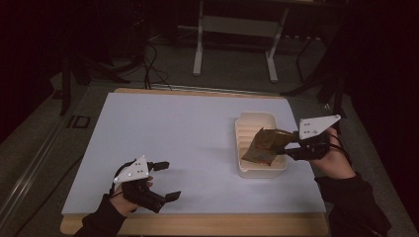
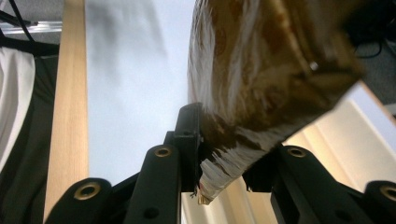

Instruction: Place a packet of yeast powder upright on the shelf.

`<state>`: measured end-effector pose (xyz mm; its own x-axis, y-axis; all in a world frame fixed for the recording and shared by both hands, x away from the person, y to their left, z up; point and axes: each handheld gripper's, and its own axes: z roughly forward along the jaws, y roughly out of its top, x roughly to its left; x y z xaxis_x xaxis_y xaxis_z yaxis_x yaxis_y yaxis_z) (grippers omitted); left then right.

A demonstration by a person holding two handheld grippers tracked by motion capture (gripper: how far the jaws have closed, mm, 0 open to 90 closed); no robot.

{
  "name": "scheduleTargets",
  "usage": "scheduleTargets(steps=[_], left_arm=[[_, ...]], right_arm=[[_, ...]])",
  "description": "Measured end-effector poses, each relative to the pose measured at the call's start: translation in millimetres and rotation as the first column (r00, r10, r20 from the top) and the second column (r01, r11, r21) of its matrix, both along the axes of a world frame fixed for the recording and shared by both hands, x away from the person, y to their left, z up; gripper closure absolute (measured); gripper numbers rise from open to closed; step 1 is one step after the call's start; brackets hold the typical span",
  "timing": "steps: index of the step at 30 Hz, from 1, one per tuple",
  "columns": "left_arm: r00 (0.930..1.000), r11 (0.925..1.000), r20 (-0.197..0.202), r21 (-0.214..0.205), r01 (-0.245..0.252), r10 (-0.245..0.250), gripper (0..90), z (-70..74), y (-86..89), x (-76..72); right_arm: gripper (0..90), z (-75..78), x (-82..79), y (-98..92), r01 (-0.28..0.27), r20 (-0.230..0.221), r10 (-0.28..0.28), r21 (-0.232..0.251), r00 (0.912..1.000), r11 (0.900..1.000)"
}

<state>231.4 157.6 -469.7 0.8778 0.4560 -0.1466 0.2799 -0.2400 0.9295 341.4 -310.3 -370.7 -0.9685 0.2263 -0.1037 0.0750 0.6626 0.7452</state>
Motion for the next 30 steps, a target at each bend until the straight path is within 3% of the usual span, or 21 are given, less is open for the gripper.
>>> scheduleTargets(steps=[8,13,19,24,30], left_arm=[[1.0000,0.9997,0.001,0.024,0.004,-0.004,1.9,-7.0,3.0,-1.2],[0.9998,0.9996,0.018,0.026,-0.012,0.012,1.9,-9.5,5.0,-2.6],[0.9985,0.9993,0.045,0.020,-0.033,0.032,1.9,-8.1,9.2,-5.0],[0.9986,0.9990,0.035,0.017,-0.040,0.040,1.9,-10.7,11.0,-4.1],[0.9986,0.9987,0.036,0.032,-0.039,0.038,1.9,-11.9,8.8,-3.9]], right_arm=[[71.0,-24.5,4.3,-3.6,0.015,-0.056,-0.017,-0.032,0.9983,0.9994],[71.0,-40.8,6.2,-1.3,0.013,-0.067,-0.019,-0.084,0.9976,0.9964],[71.0,-55.7,5.7,-2.3,0.010,-0.072,-0.014,-0.056,0.9973,0.9984],[71.0,-66.5,5.3,-2.7,0.007,-0.084,-0.012,-0.055,0.9964,0.9985],[70.8,-76.3,8.0,-8.8,0.019,-0.119,-0.022,-0.020,0.9927,0.9996]])
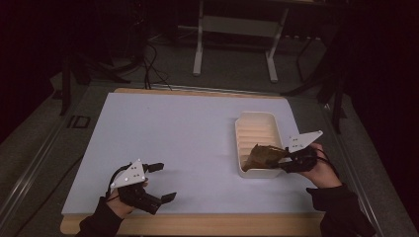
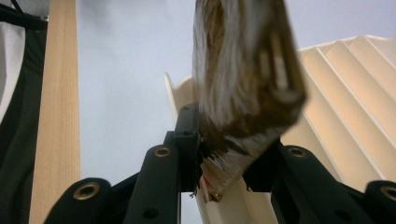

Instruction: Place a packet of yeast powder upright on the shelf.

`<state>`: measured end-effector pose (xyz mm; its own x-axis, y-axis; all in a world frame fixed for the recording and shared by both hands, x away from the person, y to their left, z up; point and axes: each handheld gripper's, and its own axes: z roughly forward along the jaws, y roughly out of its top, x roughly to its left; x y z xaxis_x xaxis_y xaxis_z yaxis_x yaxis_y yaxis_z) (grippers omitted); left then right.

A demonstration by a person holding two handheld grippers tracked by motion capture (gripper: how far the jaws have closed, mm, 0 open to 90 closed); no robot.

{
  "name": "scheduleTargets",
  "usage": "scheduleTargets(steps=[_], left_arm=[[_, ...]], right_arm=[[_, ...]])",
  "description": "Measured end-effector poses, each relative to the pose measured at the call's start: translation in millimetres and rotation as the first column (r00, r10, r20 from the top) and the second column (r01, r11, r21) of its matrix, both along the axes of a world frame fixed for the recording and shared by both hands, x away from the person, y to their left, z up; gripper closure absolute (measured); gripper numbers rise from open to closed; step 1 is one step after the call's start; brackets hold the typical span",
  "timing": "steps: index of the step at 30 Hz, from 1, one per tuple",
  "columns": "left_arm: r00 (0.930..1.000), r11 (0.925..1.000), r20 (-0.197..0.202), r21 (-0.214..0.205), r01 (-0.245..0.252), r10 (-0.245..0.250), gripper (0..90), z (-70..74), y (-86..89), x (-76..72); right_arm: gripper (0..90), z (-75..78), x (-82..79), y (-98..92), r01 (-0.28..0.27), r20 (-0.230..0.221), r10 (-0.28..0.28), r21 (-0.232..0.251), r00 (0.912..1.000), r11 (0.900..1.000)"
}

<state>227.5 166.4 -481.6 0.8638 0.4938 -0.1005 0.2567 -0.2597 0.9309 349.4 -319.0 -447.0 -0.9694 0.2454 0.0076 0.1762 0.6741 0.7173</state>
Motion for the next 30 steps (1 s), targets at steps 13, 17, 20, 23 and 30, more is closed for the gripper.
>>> scheduleTargets(steps=[13,17,20,23,30], left_arm=[[0.9999,0.9999,-0.004,0.004,0.011,-0.011,1.9,-1.2,-1.9,-0.4],[0.9999,0.9999,-0.008,0.001,0.014,-0.014,1.9,-1.5,-2.3,-0.5],[0.9998,0.9998,-0.004,0.000,0.018,-0.018,1.9,-0.8,-2.5,-1.0],[0.9998,0.9998,-0.003,0.001,0.020,-0.020,1.9,-0.4,-2.4,-1.1],[0.9998,0.9998,-0.001,0.001,0.022,-0.022,1.9,0.4,-2.1,-1.1]], right_arm=[[56.5,17.4,-3.9,0.9,0.104,-0.030,-0.104,-0.003,0.9942,0.9946],[53.7,31.5,-9.4,2.4,0.117,-0.001,-0.117,0.009,0.9932,0.9931],[52.5,42.7,-13.2,2.9,0.116,0.029,-0.116,0.014,0.9928,0.9932],[52.0,55.1,-15.9,2.3,0.118,0.057,-0.119,0.025,0.9912,0.9927],[51.8,81.7,-21.1,2.2,0.127,0.112,-0.135,0.077,0.9845,0.9890]])
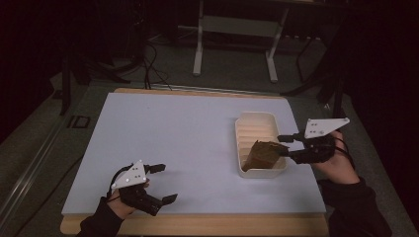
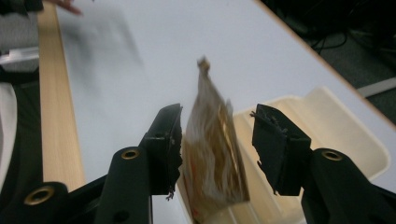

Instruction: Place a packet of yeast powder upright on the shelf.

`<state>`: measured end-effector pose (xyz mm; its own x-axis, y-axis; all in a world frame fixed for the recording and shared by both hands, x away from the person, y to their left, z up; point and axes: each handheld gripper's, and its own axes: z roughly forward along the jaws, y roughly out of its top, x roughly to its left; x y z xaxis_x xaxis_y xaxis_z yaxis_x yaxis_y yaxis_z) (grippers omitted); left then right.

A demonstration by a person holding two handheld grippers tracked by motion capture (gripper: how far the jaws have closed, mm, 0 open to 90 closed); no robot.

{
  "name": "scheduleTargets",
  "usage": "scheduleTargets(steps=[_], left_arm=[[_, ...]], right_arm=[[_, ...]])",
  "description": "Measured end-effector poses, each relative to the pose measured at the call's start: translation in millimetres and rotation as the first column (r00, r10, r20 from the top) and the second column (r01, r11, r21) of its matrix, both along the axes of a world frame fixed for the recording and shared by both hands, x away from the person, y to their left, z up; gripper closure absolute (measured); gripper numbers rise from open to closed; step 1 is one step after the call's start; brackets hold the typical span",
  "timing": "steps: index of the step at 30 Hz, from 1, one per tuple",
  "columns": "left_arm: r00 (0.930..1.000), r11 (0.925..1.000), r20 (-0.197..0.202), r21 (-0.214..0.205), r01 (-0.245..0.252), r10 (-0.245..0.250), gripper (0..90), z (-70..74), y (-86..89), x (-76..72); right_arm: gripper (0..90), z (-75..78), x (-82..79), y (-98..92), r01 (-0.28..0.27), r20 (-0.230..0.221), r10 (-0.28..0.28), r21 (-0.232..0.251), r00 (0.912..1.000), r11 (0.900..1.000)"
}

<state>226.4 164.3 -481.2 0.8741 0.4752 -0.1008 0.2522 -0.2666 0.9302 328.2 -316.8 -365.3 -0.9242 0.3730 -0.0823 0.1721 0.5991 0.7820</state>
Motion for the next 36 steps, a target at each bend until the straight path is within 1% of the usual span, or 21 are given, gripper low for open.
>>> scheduleTargets(steps=[2,3,6,8,10,11,13,15,16,17,18,19,21,23,24,26,29,30,32,35,36], left_arm=[[1.0000,1.0000,-0.001,0.000,0.000,0.000,1.9,-0.1,0.1,-0.2],[1.0000,1.0000,-0.001,-0.003,-0.001,0.001,1.9,-0.3,0.0,-0.6],[1.0000,1.0000,0.000,-0.006,-0.002,0.002,1.9,-0.2,0.3,-0.9],[1.0000,1.0000,-0.001,-0.007,-0.005,0.005,1.9,0.1,0.5,-0.9],[1.0000,1.0000,0.001,-0.008,-0.006,0.006,1.9,0.4,0.6,-0.9],[1.0000,0.9999,0.000,-0.009,-0.007,0.007,1.9,0.5,0.6,-1.0],[1.0000,1.0000,0.002,-0.008,-0.006,0.006,1.9,0.7,0.5,-1.0],[1.0000,0.9999,-0.002,-0.012,-0.006,0.006,1.9,0.5,0.4,-1.1],[1.0000,0.9999,-0.002,-0.012,-0.006,0.006,1.9,0.5,0.4,-1.1],[1.0000,1.0000,-0.009,-0.009,-0.003,0.003,1.9,-0.3,0.1,-1.5],[1.0000,1.0000,-0.009,-0.005,-0.003,0.002,1.9,-0.7,0.1,-1.7],[0.9999,1.0000,-0.010,-0.004,-0.001,0.001,1.9,-0.9,0.1,-1.9],[0.9999,1.0000,-0.010,-0.005,0.000,0.000,1.9,-0.5,0.1,-2.5],[1.0000,1.0000,-0.008,-0.010,-0.002,0.002,1.9,0.3,0.7,-2.6],[1.0000,0.9999,-0.005,-0.012,-0.005,0.004,1.9,0.6,0.9,-2.9],[1.0000,0.9999,-0.006,-0.014,-0.006,0.006,1.9,0.7,1.3,-3.4],[0.9999,0.9998,-0.008,-0.019,-0.011,0.010,1.9,1.1,2.2,-4.0],[0.9999,0.9996,-0.011,-0.024,-0.012,0.012,1.9,1.5,2.6,-4.1],[0.9998,0.9993,-0.017,-0.036,-0.014,0.014,1.9,1.9,3.3,-3.9],[0.9997,0.9991,-0.020,-0.040,-0.017,0.017,1.9,1.8,3.6,-4.0],[0.9997,0.9990,-0.019,-0.040,-0.018,0.017,1.9,1.7,3.5,-4.0]], right_arm=[[52.1,7.8,-3.1,2.2,0.001,0.016,-0.001,0.022,0.9999,0.9998],[52.1,11.2,-4.8,4.0,0.005,0.004,-0.005,0.039,1.0000,0.9992],[52.1,19.3,-11.0,11.7,0.014,0.002,-0.014,0.082,0.9999,0.9966],[55.8,21.8,-14.1,16.6,0.020,0.003,-0.020,0.101,0.9998,0.9947],[52.6,23.8,-18.6,23.1,0.028,0.021,-0.030,0.108,0.9993,0.9938],[51.0,24.8,-21.0,27.1,0.033,0.016,-0.035,0.119,0.9993,0.9923],[47.4,25.5,-24.8,33.7,0.046,0.028,-0.050,0.132,0.9983,0.9902],[40.6,24.8,-29.6,41.9,0.041,0.048,-0.049,0.150,0.9976,0.9878],[40.6,24.8,-29.6,41.9,0.041,0.048,-0.049,0.150,0.9976,0.9878],[37.5,24.0,-32.5,46.5,0.045,0.059,-0.055,0.155,0.9968,0.9870],[28.9,21.7,-38.7,55.6,0.047,0.092,-0.063,0.168,0.9937,0.9846],[26.3,20.4,-41.6,59.4,0.053,0.098,-0.071,0.178,0.9926,0.9826],[21.9,17.5,-46.6,65.8,0.060,0.105,-0.082,0.197,0.9911,0.9786],[20.0,16.0,-48.9,68.7,0.061,0.100,-0.084,0.207,0.9914,0.9763],[18.1,12.4,-54.3,74.7,0.067,0.097,-0.090,0.221,0.9912,0.9731],[13.8,8.9,-59.6,80.3,0.066,0.093,-0.088,0.216,0.9918,0.9741],[12.1,2.3,-66.8,86.4,0.055,0.086,-0.075,0.219,0.9934,0.9742],[11.8,-0.4,-69.5,87.8,0.061,0.092,-0.083,0.221,0.9923,0.9733],[10.9,-6.8,-72.1,89.7,0.047,0.057,-0.062,0.236,0.9964,0.9705],[10.9,-14.6,-75.1,91.3,0.053,0.058,-0.069,0.246,0.9959,0.9678],[10.9,-22.6,-76.9,92.7,0.050,0.038,-0.061,0.247,0.9974,0.9677]])
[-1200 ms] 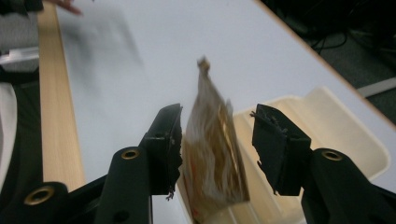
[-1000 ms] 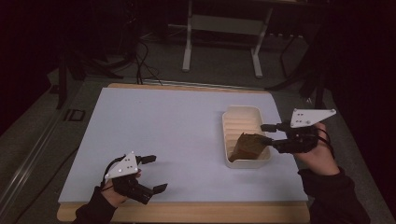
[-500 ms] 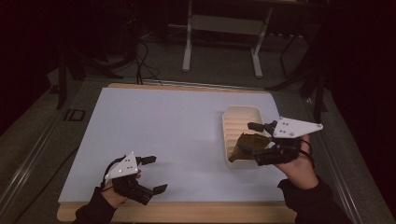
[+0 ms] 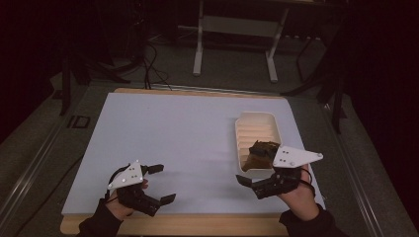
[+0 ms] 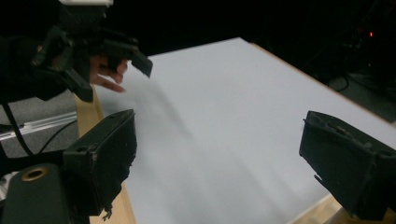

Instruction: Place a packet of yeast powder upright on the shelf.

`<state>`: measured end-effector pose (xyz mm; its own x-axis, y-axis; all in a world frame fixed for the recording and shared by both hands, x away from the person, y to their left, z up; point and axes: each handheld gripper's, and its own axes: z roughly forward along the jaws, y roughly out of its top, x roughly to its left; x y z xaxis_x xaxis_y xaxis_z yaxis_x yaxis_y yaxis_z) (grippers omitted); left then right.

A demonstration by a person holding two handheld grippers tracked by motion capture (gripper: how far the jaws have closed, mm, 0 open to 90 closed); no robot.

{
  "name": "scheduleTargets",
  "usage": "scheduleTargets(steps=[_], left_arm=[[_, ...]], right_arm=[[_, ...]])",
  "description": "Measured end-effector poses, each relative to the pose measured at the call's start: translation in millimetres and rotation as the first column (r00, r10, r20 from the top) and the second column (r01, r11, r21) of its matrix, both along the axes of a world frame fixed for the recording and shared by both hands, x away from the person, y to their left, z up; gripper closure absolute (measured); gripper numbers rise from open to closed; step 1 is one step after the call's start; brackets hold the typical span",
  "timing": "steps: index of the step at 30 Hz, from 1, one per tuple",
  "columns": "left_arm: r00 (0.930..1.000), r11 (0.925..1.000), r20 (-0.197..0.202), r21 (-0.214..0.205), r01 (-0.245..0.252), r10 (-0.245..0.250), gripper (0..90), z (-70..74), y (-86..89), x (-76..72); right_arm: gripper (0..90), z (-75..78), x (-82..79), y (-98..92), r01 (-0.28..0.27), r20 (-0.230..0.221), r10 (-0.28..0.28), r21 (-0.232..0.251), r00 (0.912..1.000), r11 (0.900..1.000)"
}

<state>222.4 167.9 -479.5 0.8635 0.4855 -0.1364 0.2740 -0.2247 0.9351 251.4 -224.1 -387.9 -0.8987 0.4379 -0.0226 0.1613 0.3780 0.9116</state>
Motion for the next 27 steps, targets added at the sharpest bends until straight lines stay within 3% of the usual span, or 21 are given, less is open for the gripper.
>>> scheduleTargets(steps=[5,9,16,21,23,27], left_arm=[[1.0000,1.0000,0.006,-0.009,0.001,-0.001,1.9,0.0,0.4,-0.3],[0.9999,0.9999,0.003,-0.004,0.011,-0.011,1.8,-1.2,-0.7,-0.8],[0.9999,0.9998,0.008,0.013,0.013,-0.013,1.8,-2.0,-3.4,-1.6],[0.9999,0.9997,0.006,0.020,0.013,-0.014,1.8,-2.5,-5.0,-2.3],[0.9999,0.9997,0.005,0.019,0.014,-0.014,1.8,-2.9,-5.7,-2.5],[0.9998,0.9994,0.005,0.027,0.019,-0.019,1.8,-4.0,-6.9,-2.7]], right_arm=[[11.0,-13.3,-4.2,3.2,-0.007,-0.011,0.007,-0.002,0.9999,1.0000],[13.3,-32.9,-13.0,6.6,-0.023,-0.030,0.023,-0.001,0.9993,0.9997],[13.4,-56.3,-20.1,-0.8,0.040,-0.023,-0.040,-0.007,0.9989,0.9992],[13.3,-69.1,-23.9,-6.2,0.043,-0.017,-0.044,-0.059,0.9989,0.9973],[13.4,-71.7,-25.1,-7.7,0.047,-0.016,-0.048,-0.058,0.9987,0.9972],[13.2,-82.0,-30.8,-13.5,0.051,-0.047,-0.055,-0.077,0.9974,0.9957]])
